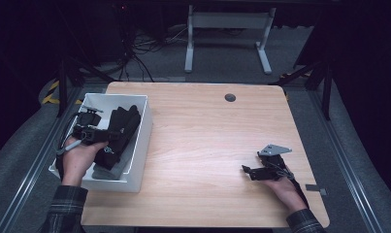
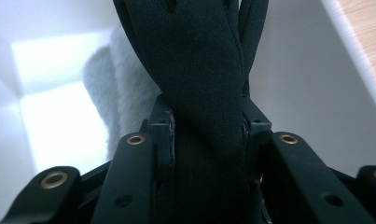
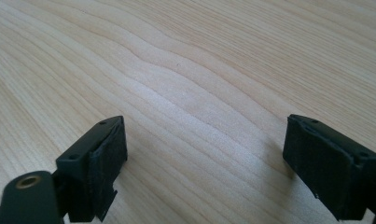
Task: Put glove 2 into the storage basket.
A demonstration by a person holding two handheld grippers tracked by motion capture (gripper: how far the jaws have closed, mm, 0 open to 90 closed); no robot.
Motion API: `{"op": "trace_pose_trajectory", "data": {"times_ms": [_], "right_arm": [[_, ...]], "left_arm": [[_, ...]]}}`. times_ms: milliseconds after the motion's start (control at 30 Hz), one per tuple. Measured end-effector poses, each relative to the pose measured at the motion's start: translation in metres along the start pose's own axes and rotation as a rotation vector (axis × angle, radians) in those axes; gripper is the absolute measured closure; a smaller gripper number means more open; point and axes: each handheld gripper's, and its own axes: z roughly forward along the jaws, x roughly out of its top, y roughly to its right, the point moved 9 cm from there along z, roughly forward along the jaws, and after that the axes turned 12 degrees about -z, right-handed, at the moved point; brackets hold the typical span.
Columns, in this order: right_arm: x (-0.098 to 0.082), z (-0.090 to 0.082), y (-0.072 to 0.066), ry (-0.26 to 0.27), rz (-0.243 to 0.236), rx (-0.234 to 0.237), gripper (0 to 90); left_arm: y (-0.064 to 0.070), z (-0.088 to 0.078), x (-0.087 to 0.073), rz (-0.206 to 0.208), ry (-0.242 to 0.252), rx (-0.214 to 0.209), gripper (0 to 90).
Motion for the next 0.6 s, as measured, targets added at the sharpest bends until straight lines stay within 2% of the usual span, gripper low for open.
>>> {"op": "trace_pose_trajectory", "data": {"times_ms": [167, 267, 433, 600], "right_arm": [[0.000, 0.000, 0.000, 0.000, -0.001, -0.001, 13.9], [0.000, 0.000, 0.000, 0.000, 0.000, 0.000, 14.0], [0.000, 0.000, 0.000, 0.000, 0.001, 0.000, 14.0], [0.000, 0.000, 0.000, 0.000, 0.001, -0.001, 14.0]], "left_arm": [[-0.009, 0.016, -0.005, -0.021, -0.026, 0.017, 63.4], [-0.012, 0.019, -0.006, -0.021, -0.024, 0.027, 56.6], [-0.015, 0.013, -0.001, -0.021, 0.010, 0.031, 39.6], [-0.010, -0.001, 0.005, -0.007, 0.056, 0.027, 31.8]]}}
